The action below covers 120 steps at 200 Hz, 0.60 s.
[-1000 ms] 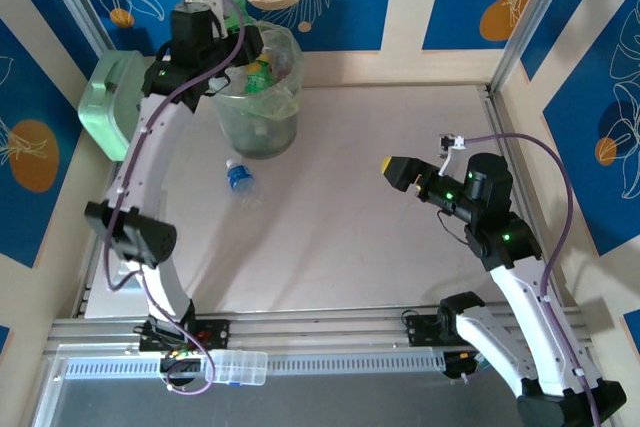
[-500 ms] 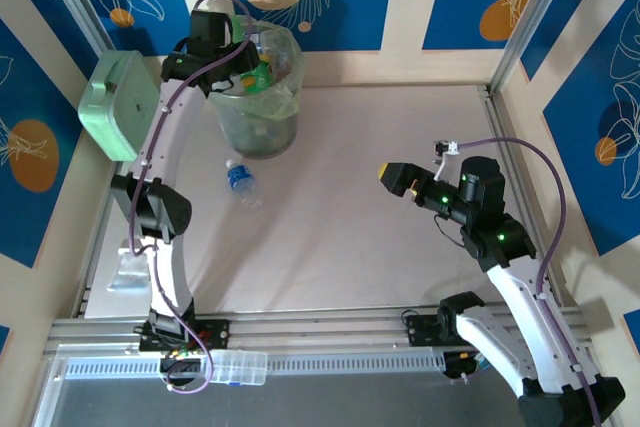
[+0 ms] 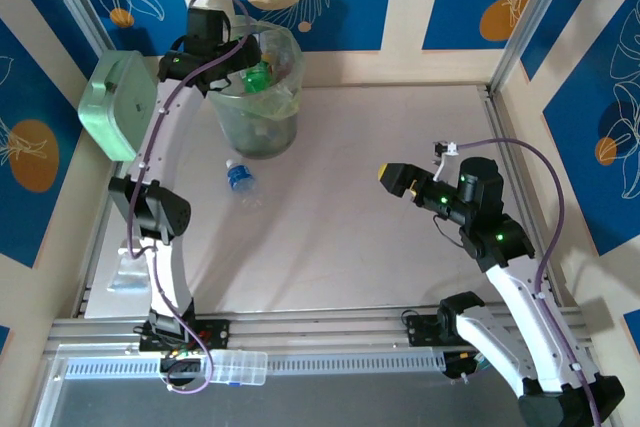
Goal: Put the plastic bottles in the bin
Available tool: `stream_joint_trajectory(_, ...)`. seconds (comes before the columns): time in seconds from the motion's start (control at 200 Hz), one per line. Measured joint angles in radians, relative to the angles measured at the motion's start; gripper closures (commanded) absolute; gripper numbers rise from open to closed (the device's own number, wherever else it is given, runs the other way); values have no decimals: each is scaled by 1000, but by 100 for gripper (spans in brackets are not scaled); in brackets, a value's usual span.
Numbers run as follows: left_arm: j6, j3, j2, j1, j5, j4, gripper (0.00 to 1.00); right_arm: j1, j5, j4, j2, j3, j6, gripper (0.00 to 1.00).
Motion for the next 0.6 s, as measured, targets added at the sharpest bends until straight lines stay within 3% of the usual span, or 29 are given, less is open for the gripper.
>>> stream_joint_trajectory(0.225, 45, 22, -42, 0, 18, 79, 40, 0, 0, 6, 6, -19, 0, 1)
stream_joint_trajectory(0.475, 102, 27, 5, -19, 82, 122, 38, 0, 0, 9, 11, -42, 0, 1)
stream_joint_trajectory(0.6, 141, 27, 37, -46, 82, 128, 45, 0, 0, 14, 20, -61, 0, 1)
